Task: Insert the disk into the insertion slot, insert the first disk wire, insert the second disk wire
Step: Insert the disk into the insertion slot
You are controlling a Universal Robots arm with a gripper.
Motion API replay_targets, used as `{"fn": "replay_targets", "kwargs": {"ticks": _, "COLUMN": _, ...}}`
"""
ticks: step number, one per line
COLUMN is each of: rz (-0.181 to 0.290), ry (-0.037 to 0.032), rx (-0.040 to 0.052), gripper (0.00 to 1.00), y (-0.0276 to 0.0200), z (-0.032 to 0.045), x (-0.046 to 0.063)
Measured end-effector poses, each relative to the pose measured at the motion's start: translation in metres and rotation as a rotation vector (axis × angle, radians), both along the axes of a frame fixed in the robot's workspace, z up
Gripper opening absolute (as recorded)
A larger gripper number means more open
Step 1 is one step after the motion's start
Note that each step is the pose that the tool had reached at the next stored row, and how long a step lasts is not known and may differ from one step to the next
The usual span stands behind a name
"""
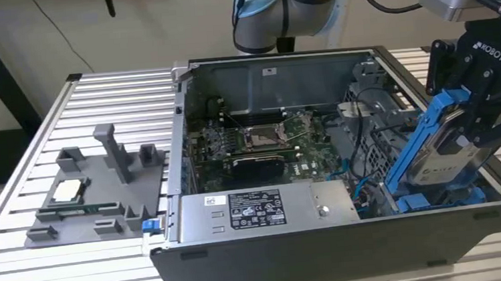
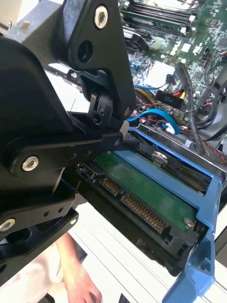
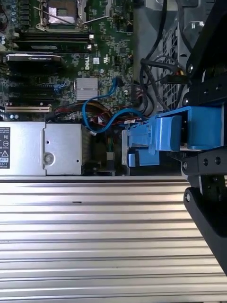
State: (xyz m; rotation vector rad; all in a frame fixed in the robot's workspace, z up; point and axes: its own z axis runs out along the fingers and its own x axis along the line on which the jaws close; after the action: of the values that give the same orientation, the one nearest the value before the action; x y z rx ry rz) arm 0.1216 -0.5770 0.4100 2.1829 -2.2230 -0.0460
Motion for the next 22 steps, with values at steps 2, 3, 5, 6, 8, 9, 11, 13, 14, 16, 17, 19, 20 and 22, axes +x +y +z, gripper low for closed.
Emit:
{"fn": "replay_targets", "kwargs": {"ticks": 2, "rz": 0.000, "ry": -0.0002, "rx": 0.0006, "gripper": 0.33, "y": 0.0005, "z": -0.0030, "x": 0.000}}
{"fn": "replay_targets", "kwargs": {"ticks": 3, "rz": 0.000, "ry": -0.0001, "rx": 0.0018, "gripper": 0.33, "y": 0.0008, "z": -0.0045, "x": 0.000}}
{"fn": "replay_targets", "kwargs": {"ticks": 5, "rz": 0.000, "ry": 0.0000, "rx": 0.0063, "gripper": 0.33, "y": 0.0016, "z": -0.0070, "x": 0.000}}
{"fn": "replay_targets", "kwargs": {"ticks": 6, "rz": 0.000, "ry": 0.0000, "rx": 0.0077, "gripper": 0.33, "y": 0.0019, "z": -0.0085, "x": 0.000}}
{"fn": "replay_targets", "kwargs": {"ticks": 8, "rz": 0.000, "ry": 0.0000, "rx": 0.0090, "gripper": 0.33, "y": 0.0023, "z": -0.0122, "x": 0.000}}
{"fn": "replay_targets", "kwargs": {"ticks": 9, "rz": 0.000, "ry": 0.0000, "rx": 0.0091, "gripper": 0.33, "y": 0.0026, "z": -0.0140, "x": 0.001}}
{"fn": "replay_targets", "kwargs": {"ticks": 11, "rz": 0.000, "ry": 0.0001, "rx": 0.0093, "gripper": 0.33, "y": 0.0030, "z": -0.0175, "x": 0.001}}
{"fn": "replay_targets", "kwargs": {"ticks": 13, "rz": 0.000, "ry": 0.0000, "rx": 0.0096, "gripper": 0.33, "y": 0.0034, "z": -0.0212, "x": 0.001}}
{"fn": "replay_targets", "kwargs": {"ticks": 14, "rz": 0.000, "ry": 0.0000, "rx": 0.0098, "gripper": 0.33, "y": 0.0036, "z": -0.0230, "x": 0.001}}
{"fn": "replay_targets", "kwargs": {"ticks": 16, "rz": 0.000, "ry": 0.0000, "rx": 0.0103, "gripper": 0.33, "y": 0.0040, "z": -0.0267, "x": 0.001}}
{"fn": "replay_targets", "kwargs": {"ticks": 17, "rz": 0.000, "ry": 0.0000, "rx": 0.0117, "gripper": 0.33, "y": 0.0041, "z": -0.0284, "x": 0.002}}
{"fn": "replay_targets", "kwargs": {"ticks": 19, "rz": 0.000, "ry": -0.0001, "rx": 0.0196, "gripper": 0.33, "y": 0.0042, "z": -0.0297, "x": 0.002}}
{"fn": "replay_targets", "kwargs": {"ticks": 20, "rz": 0.001, "ry": 0.0000, "rx": 0.0210, "gripper": 0.33, "y": 0.0043, "z": -0.0300, "x": 0.002}}
{"fn": "replay_targets", "kwargs": {"ticks": 22, "rz": 0.001, "ry": 0.0005, "rx": 0.0199, "gripper": 0.40, "y": 0.0042, "z": -0.0293, "x": 0.002}}
